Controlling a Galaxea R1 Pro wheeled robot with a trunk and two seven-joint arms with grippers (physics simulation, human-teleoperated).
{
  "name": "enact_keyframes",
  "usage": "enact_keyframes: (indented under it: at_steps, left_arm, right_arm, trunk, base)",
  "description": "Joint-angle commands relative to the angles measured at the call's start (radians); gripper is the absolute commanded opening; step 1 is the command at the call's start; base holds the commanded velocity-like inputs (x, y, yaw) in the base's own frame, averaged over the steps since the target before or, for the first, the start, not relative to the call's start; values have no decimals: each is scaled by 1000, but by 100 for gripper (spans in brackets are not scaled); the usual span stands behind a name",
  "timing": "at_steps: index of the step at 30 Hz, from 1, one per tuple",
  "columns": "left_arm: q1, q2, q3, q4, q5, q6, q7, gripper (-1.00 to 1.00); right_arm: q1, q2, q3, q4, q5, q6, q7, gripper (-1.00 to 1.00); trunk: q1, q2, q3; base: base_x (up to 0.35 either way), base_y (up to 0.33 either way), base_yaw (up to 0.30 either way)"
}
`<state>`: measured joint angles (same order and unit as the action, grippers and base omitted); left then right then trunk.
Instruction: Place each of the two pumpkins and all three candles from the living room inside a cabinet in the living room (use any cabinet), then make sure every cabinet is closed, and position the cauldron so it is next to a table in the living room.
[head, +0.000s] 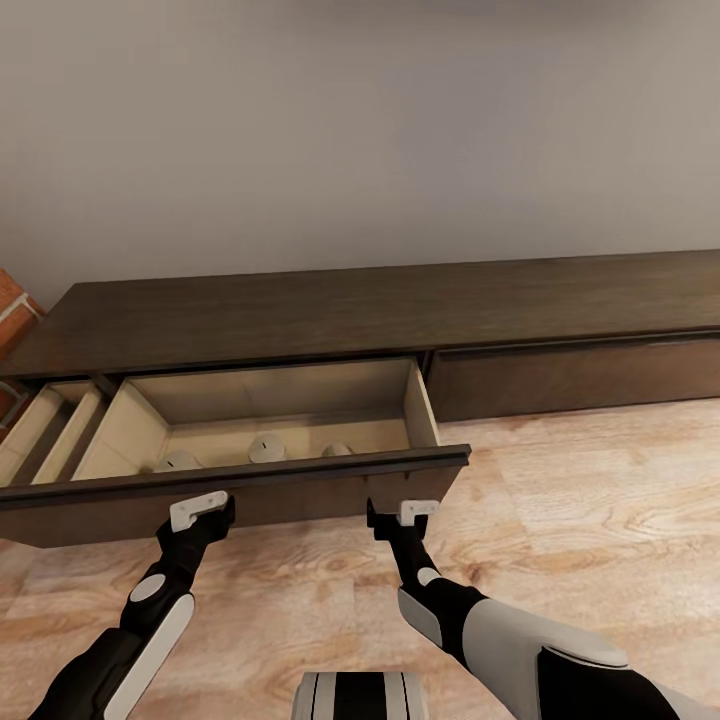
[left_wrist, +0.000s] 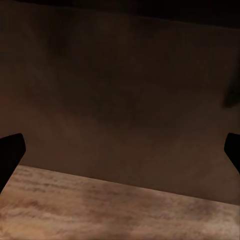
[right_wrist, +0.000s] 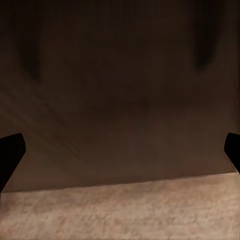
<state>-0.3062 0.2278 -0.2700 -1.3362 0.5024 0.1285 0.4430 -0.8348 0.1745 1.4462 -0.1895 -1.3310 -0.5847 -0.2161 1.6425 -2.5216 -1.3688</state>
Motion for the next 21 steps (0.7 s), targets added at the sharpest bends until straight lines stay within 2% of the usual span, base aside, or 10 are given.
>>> enact_keyframes:
  at_steps: [1,11,21]
  left_arm:
    - [-1,2,-3,-2,5,3,8,100]
    - [-1,2,-3,-1,5,2,8,100]
    - [-1,1,-3,-1,5,2,8,100]
  right_arm:
    - [0,0,8,-1,-2,-6,-9,100]
    - [9,0,8,-1,0,-36,-9,100]
    - [10,0,5,1,-2,-25,-10,100]
  trunk:
    - [0,0,-1]
    - [0,0,-1]
    - [0,0,-1]
  base:
    - [0,0,0]
    - [5,0,0]
    - [31,0,0]
